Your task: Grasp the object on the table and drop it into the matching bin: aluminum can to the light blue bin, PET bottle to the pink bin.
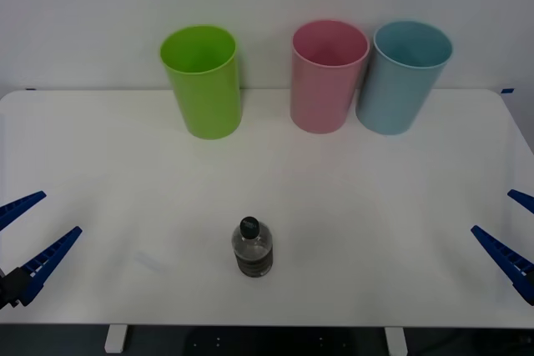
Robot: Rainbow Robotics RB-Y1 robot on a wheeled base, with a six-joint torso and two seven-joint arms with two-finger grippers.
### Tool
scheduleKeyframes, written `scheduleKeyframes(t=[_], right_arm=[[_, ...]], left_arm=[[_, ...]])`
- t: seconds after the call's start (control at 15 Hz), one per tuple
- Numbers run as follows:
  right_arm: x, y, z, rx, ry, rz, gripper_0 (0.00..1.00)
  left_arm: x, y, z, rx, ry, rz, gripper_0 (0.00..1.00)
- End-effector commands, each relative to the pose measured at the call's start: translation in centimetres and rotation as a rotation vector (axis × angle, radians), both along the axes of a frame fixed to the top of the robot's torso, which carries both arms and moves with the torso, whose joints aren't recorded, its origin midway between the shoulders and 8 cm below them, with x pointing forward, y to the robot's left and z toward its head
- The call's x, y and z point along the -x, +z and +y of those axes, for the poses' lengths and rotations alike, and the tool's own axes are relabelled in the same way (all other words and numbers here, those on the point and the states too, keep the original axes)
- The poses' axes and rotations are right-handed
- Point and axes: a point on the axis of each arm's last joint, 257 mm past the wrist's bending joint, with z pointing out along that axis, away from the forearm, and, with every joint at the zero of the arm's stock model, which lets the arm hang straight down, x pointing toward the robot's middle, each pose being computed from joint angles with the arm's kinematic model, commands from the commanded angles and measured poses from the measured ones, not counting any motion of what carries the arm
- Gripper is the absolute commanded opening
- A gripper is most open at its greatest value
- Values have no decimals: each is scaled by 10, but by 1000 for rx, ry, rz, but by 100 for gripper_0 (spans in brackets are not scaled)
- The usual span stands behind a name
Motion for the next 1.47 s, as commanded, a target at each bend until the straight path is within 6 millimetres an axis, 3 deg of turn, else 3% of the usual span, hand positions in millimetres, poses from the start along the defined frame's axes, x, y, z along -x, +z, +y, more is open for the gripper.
scheduleKeyframes(t=[0.07, 0.4, 0.67, 1.0, 1.47], right_arm=[[0, 0, 0, 0, 0, 0, 100], [4, 3, 14, -36, 15, -12, 100], [10, -4, 41, -21, 98, -12, 100], [22, -34, 80, 39, 248, 14, 100], [10, -71, 124, 166, 347, -81, 100]], left_arm=[[0, 0, 0, 0, 0, 0, 100], [0, 0, 0, 0, 0, 0, 100], [0, 0, 0, 0, 0, 0, 100], [0, 0, 0, 0, 0, 0, 100], [0, 0, 0, 0, 0, 0, 100]])
